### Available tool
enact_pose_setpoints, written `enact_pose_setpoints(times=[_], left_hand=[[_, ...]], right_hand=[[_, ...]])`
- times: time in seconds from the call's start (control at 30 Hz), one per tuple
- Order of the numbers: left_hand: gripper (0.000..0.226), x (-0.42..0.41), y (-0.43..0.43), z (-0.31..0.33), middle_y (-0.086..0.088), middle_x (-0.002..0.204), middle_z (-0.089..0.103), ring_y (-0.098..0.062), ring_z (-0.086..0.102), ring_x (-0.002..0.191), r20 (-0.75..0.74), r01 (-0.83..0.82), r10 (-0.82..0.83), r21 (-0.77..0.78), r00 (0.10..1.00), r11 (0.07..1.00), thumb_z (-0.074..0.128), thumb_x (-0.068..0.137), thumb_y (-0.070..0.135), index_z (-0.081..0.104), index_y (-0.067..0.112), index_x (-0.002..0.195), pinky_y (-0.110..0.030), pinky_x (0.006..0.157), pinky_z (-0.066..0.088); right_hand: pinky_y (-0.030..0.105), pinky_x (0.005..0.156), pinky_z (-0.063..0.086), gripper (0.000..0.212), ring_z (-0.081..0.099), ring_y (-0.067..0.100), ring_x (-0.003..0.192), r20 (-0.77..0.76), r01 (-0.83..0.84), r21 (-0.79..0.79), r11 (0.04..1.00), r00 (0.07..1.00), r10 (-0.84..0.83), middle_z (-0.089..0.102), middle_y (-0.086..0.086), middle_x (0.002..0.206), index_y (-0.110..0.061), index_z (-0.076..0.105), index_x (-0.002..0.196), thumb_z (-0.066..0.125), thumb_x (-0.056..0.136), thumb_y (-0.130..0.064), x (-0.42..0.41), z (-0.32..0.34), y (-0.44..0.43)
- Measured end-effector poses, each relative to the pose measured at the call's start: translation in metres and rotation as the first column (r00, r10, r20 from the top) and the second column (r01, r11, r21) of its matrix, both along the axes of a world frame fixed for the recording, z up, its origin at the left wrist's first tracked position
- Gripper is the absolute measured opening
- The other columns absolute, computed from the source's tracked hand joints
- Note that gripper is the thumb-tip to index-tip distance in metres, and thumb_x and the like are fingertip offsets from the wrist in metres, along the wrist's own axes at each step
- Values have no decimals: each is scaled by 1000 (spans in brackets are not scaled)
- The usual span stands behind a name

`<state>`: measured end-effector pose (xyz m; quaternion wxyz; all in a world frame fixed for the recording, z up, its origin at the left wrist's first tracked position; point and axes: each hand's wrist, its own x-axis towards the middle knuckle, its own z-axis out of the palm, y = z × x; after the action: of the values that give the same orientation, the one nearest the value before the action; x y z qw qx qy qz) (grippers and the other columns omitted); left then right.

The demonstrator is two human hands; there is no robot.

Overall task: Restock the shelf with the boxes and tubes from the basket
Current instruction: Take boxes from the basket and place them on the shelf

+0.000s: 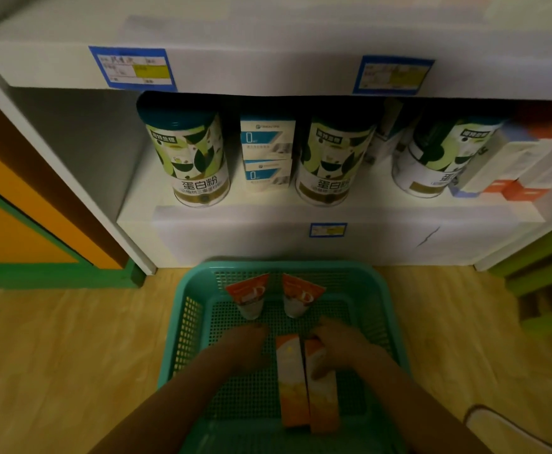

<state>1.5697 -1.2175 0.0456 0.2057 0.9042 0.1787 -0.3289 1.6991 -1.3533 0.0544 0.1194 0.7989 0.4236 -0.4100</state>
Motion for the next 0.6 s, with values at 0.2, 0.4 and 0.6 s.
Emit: enact_pose_setpoints(times=[0.2,0.4,0.6], left_hand=[[44,18,-14,-6,-12,140,47,-29,47,126,16,-41,43,-119,999,992,41,95,33,41,12,133,-40,102,41],[56,22,-25,-17,-12,139,46,-27,46,125,-19,-82,80,-167,997,983,55,87,36,39,11,135,-37,101,41],[54,28,-16,-6,-9,129,52,-22,52,110,-8,-137,141,-316,990,939,70,78,28,48,11,124,-34,94,44]], right_hand=[[34,102,41,51,48,21,121,-146,52,66,996,988,-42,51,4,133,-19,48,130,64,83,-30,15,30,-17],[31,100,41,48,50,18,120,-159,81,136,987,985,-59,54,2,132,-20,50,129,64,84,-29,16,39,-30],[30,98,42,48,51,16,117,-152,106,174,979,985,-80,55,-1,129,-22,52,125,66,81,-33,16,41,-39]])
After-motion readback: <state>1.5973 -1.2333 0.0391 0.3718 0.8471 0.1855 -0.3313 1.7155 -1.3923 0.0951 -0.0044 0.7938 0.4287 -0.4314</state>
